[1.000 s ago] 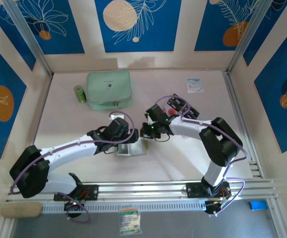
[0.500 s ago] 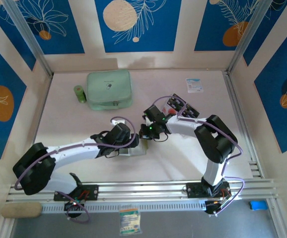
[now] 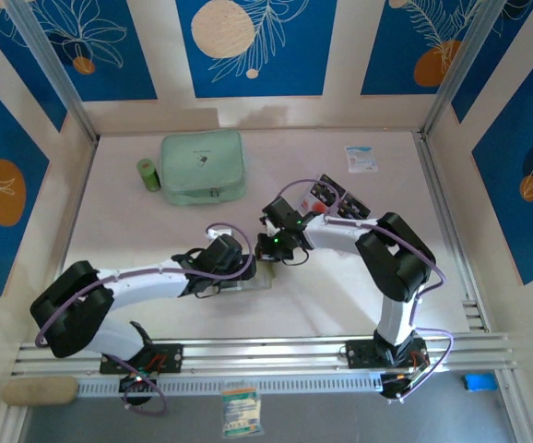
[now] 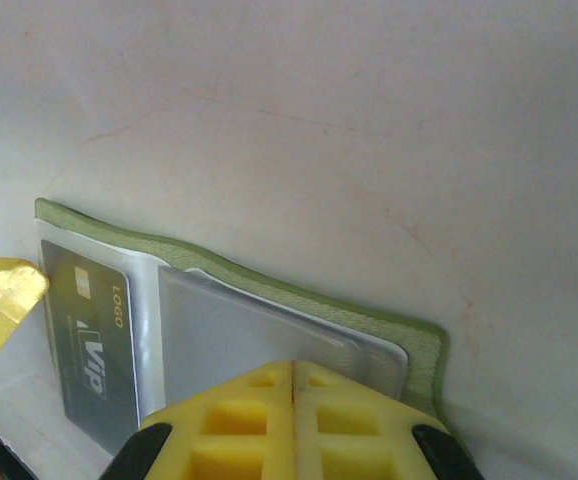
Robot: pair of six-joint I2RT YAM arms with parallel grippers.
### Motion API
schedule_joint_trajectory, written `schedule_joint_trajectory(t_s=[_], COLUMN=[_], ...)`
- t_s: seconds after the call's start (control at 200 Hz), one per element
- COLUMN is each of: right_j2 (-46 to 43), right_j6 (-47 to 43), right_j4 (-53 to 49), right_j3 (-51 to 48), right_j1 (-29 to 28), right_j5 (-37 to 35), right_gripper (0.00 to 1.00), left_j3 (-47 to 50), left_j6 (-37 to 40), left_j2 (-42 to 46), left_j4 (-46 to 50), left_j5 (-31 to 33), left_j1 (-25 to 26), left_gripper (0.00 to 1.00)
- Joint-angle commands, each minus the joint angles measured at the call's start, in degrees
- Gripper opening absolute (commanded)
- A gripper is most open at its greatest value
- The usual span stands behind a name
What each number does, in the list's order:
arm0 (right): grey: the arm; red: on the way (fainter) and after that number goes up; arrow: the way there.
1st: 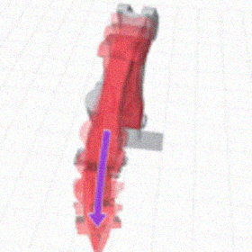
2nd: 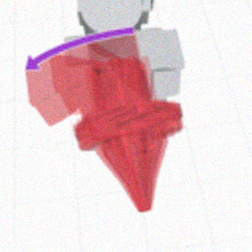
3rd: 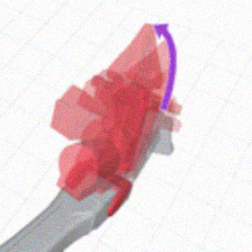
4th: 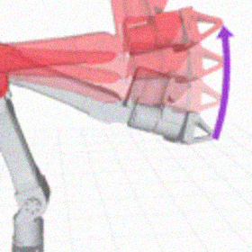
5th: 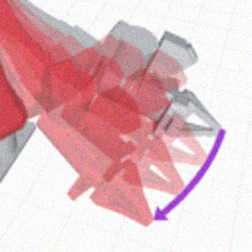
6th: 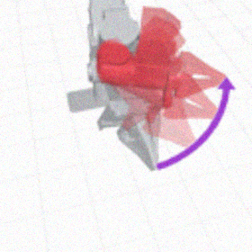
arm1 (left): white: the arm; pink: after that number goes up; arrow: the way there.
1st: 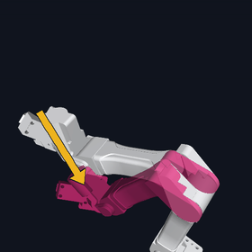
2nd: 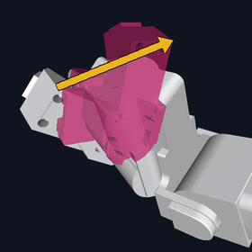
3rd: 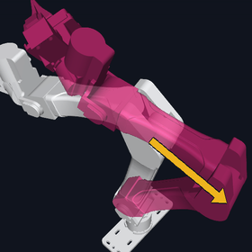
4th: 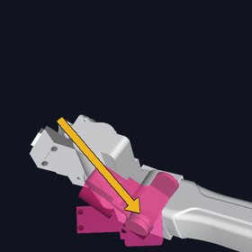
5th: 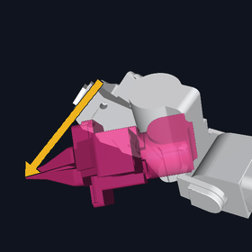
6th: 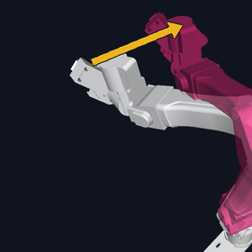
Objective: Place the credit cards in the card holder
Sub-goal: Flip over the card slot on the card holder.
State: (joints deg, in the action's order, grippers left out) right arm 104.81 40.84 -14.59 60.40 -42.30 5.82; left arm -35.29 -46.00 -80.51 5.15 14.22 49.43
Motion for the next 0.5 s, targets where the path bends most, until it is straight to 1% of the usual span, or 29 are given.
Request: schedule_joint_trajectory(t_s=[0.0,0.26,0.495], right_j2=[2.03,3.8,3.37], right_j6=[-0.33,1.23,2.31], right_j4=[-2.01,-0.85,-0.35], right_j3=[1.1,1.75,1.48], right_j1=[-0.71,-1.73,-1.47], right_j5=[0.74,2.09,2.53], right_gripper=[0.0,0.0,0.0], left_j3=[0.8,1.4,2.69], left_j6=[1.0,1.17,1.36], left_j2=[-1.03,-1.93,-2.36], left_j4=[-0.75,-1.03,-1.46], left_j5=[1.32,1.36,1.77], left_j1=[0.49,0.5,0.49], left_gripper=[1.0,1.0,0.99])
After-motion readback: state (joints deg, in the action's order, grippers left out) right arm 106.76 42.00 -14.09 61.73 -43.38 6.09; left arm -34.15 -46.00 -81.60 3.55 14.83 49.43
